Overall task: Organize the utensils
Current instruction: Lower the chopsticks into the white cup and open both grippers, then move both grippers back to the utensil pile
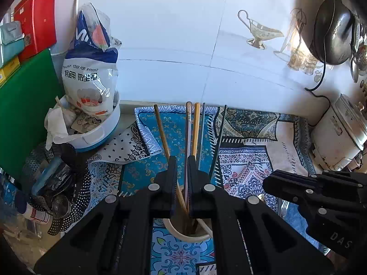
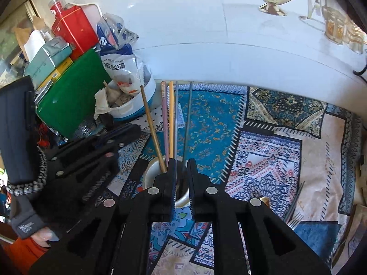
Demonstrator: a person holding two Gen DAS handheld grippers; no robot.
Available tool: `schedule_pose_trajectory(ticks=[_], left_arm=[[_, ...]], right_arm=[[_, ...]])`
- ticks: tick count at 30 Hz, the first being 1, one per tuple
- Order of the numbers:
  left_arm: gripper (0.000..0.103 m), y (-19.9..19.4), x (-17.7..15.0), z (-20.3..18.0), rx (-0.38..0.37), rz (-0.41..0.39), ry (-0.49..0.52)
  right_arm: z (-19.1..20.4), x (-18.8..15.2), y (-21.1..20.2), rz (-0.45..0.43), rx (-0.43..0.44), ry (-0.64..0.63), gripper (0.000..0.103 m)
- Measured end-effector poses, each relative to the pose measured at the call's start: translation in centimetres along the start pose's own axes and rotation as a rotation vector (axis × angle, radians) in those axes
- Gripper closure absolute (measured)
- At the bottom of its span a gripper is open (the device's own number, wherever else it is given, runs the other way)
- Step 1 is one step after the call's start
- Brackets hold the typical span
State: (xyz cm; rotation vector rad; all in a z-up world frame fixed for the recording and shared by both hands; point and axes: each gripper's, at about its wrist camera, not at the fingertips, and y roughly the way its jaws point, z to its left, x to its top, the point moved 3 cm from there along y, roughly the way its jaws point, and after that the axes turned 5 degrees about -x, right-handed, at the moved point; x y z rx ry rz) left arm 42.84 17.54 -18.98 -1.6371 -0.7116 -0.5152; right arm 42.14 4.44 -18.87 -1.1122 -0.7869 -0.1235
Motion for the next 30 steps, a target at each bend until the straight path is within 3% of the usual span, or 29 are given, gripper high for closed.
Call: schedule_pose_trajectory(ticks=[11,16,22,30], left_arm=[[0.095,-4.7,1.2,-5.9,-0.041,-0.092,0.033],[0.087,-5.9,1.1,-9.6,-0.104,-0.113,0.072],[0.076,-5.2,-0.2,-14.0,-0.175,-0.074,0.114],[0.073,0.4,-3.6,-18.0,-0.206,0.109,0.173]], right_arm=[[-5.5,-1.0,-6.3,-0.130,-0.130,0.065,0.091],[-8.2,-2.2,-9.0,-0.170,-0.178,0.104,0.085],[-11.6,-4.4,-10.9,-0.171,-0.236,0.156,0.085],[-15.9,-8.5,-10.2,-0.092,-0.280,0.237,0.085]])
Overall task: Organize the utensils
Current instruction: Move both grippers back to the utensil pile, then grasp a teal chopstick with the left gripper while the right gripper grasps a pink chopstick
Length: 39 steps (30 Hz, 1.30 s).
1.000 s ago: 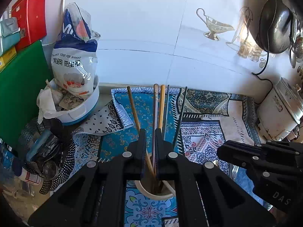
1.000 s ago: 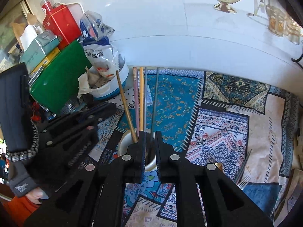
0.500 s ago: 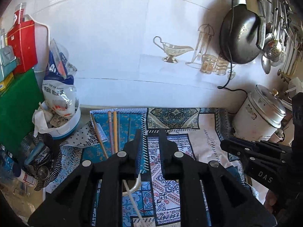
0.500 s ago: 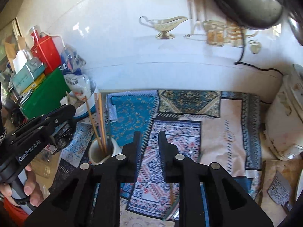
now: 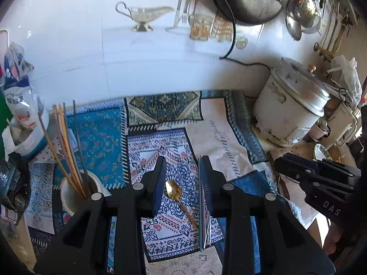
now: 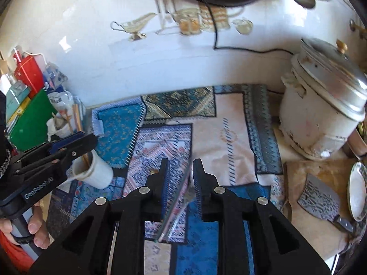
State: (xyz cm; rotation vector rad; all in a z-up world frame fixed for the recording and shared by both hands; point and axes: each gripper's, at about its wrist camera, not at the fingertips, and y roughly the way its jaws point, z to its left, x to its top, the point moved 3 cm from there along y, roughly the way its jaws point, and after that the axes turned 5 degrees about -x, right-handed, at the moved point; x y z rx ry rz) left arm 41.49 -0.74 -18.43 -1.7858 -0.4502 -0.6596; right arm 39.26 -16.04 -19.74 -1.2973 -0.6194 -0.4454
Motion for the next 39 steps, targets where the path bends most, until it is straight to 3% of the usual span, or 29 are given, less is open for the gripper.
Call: schedule_pose_trajectory(ticks=[9,17,27,29,35,39], left_arm=[[0.073,9.8,-4.7,0.1,0.014,0.256,-0.001],[0.077,15.0,-9.5,-0.2,-0.003,0.414,-0.019],[0.085,16.4,-9.7,-1.1,-0.014,0.414,-0.023],[0.090,17.1,-9.7,-1.1,-0.012,0.436,-0.026],[0.092,18.3,-8.5,-1.4,-0.004,0.440,-0.008],[0.095,19.5,-7.8,-1.4,-0.042,0.460,-0.019]], right_arm=[[-3.5,-3.7,4.2,0.148,-0.019,0.058,0.084],[-4.3,-5.5,6.5,0.224,-0.009,0.066,0.084],[-4.7,-6.9,8.4,0.303,0.014,0.039,0.084],[-4.9,-7.0,8.7,0.312,0.016,0.044,0.084],[-5.3,-7.0,9.2,0.326,0.028,0.064,0.084],[-5.2,-6.8,9.7,0.333,0.042,0.070,0.084]])
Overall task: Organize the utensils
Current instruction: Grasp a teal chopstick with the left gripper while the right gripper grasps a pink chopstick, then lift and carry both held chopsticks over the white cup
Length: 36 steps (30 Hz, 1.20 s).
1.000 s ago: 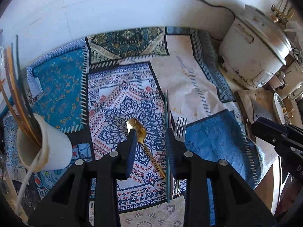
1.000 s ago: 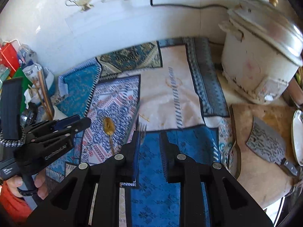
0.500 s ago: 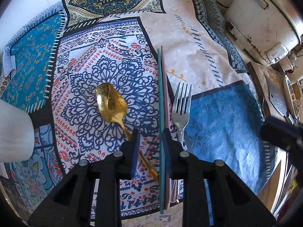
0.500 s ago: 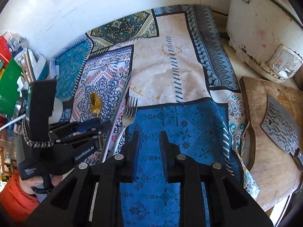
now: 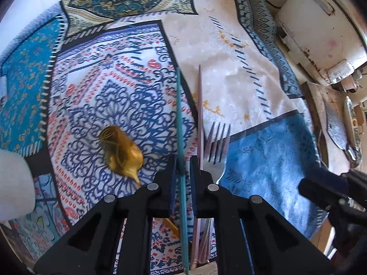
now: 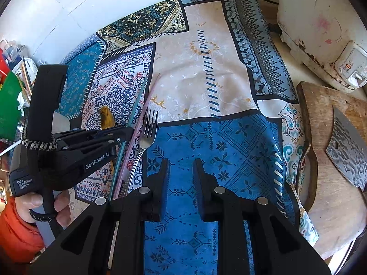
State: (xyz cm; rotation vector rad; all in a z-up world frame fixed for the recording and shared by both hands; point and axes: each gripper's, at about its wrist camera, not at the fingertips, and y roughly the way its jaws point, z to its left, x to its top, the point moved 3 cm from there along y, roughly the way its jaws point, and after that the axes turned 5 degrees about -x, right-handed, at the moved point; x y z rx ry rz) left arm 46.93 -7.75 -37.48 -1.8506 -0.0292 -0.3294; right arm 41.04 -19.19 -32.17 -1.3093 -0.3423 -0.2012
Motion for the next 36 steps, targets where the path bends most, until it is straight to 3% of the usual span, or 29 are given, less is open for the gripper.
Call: schedule_pose_trajectory(ticks=[5,17,28,34,36], left_arm=[[0.099,0.1,0.4,0.6,-0.035,0.025,0.002],[0.099,-5.7,-1.8,3.6,-0.057,-0.090,-0.061],[0.099,-7.5,-2.9,5.2,-0.051,-0.113,-0.079],[0.099,-7.6,-2.8,5.5,-0.062,-0.112,-0.071],[0.099,-7.5,-2.8,5.5,-0.062,-0.110,-0.073]], right_arm=[[1.1,0.5,0.7,0.020,0.035,-0.007,0.084],[5.5,3.0,4.8,0.081,0.110,-0.025,0.085],[6.9,5.0,8.4,0.125,0.102,0.007,0.085],[7.6,5.8,8.7,0.094,0.082,-0.009,0.085],[7.8,5.9,8.8,0.080,0.045,-0.025,0.090]])
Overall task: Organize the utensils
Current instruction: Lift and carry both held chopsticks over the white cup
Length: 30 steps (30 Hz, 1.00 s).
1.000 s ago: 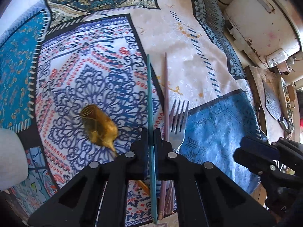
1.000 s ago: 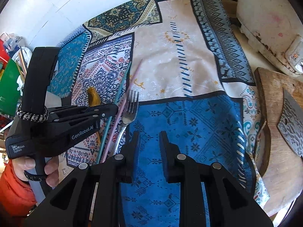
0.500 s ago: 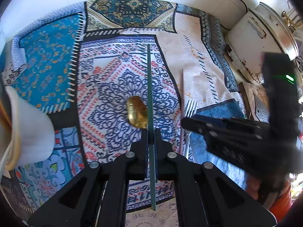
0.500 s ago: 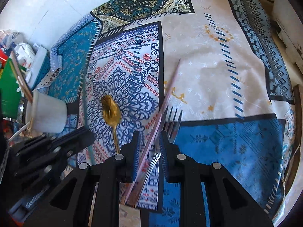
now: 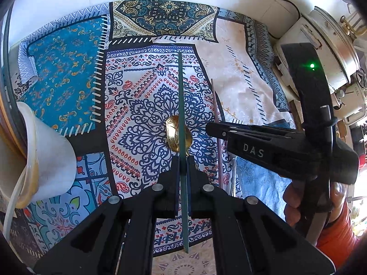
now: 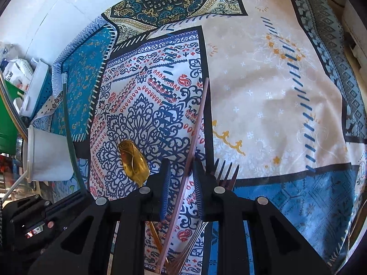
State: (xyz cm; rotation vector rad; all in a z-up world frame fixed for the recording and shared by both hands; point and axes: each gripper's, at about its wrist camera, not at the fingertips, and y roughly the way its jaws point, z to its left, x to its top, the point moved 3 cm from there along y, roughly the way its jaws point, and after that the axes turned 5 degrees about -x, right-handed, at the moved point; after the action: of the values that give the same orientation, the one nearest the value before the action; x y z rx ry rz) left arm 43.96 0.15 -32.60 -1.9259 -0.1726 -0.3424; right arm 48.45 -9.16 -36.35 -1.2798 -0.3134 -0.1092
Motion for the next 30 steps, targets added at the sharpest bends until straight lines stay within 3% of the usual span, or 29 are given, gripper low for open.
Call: schedule_pose_trajectory(ticks=[1,7,11,30], left_arm=[[0.099,0.1,0.0,0.0,-0.004,0.004,0.000],[0.099,-0.1,-0.1,-0.5,-0.006,-0.007,0.031],[0.100,-1.0,0.2,-1.0,-0.009,-0.031,0.040],[0.100,-10.9,1.8,-3.4,0.019,-0.298,0.102]], right_arm=[[0.0,0.0,0.0,-0.006,-0.018,-0.004,0.095],[-0.2,0.1,-0.1,-0.005,0.001,0.022,0.098],[-0.2,-0.2,-2.4,-0.059,0.022,0.025,0.098],[2.6,-0.8,-14.5,-0.369,0.012,-0.039,0.098]])
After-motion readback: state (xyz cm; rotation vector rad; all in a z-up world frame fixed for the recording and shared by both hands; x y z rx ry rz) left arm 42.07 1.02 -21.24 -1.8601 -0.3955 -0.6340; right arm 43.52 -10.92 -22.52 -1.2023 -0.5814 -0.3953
